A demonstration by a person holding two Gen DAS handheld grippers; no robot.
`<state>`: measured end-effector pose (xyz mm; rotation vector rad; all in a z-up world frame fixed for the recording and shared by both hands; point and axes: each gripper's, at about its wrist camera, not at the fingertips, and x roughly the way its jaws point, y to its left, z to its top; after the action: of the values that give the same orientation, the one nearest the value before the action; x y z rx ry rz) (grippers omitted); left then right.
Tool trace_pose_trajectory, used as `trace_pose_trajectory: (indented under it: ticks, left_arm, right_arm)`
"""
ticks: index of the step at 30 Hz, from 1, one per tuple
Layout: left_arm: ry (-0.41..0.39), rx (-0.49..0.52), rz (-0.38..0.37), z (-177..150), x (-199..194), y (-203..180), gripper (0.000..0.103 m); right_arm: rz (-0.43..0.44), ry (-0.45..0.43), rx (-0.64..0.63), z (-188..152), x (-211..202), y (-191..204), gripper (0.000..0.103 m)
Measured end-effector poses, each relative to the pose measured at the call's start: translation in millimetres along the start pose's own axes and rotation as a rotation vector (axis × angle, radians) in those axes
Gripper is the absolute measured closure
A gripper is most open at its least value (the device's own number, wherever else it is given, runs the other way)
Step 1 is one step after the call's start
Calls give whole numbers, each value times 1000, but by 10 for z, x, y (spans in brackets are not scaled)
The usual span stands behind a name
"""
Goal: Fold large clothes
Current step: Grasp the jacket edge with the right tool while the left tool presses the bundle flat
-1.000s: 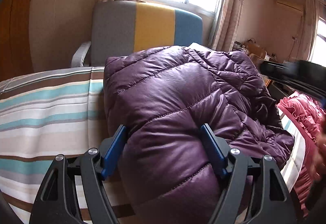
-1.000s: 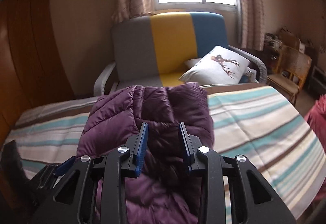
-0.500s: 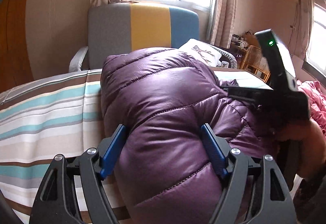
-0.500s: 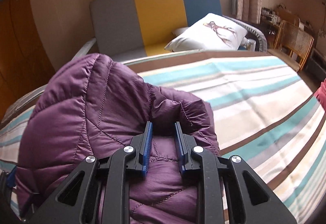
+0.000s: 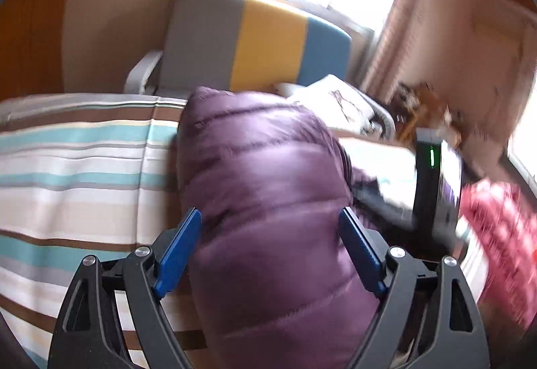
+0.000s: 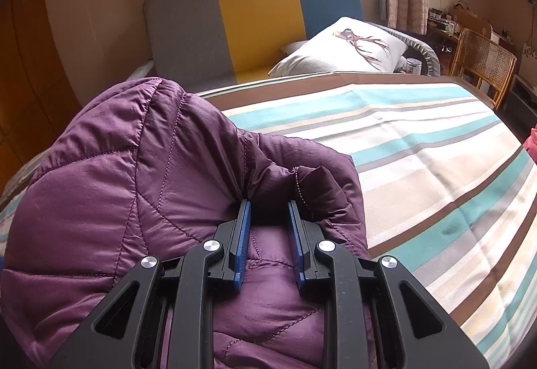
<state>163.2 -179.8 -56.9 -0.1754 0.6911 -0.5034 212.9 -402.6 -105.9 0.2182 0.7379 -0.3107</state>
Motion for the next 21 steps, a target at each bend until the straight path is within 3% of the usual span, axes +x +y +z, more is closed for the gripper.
trace_pose_trajectory:
  ticks: [3,10,13,21]
  left_arm:
    - [15,-30,48,270,118,-64,23]
    - [136,98,282,616,880,-242,24]
    - [197,41,295,589,1118,-79,19]
    - [175,41,301,377,1325,59,16]
  right_arm:
    - [1,-2,3,-23,-28,-3,81]
    - [3,-3,4,-28,-38,-8,81]
    - [6,4,6,-33,-32,-2,81]
    - [15,19,3,25,58,-16,81]
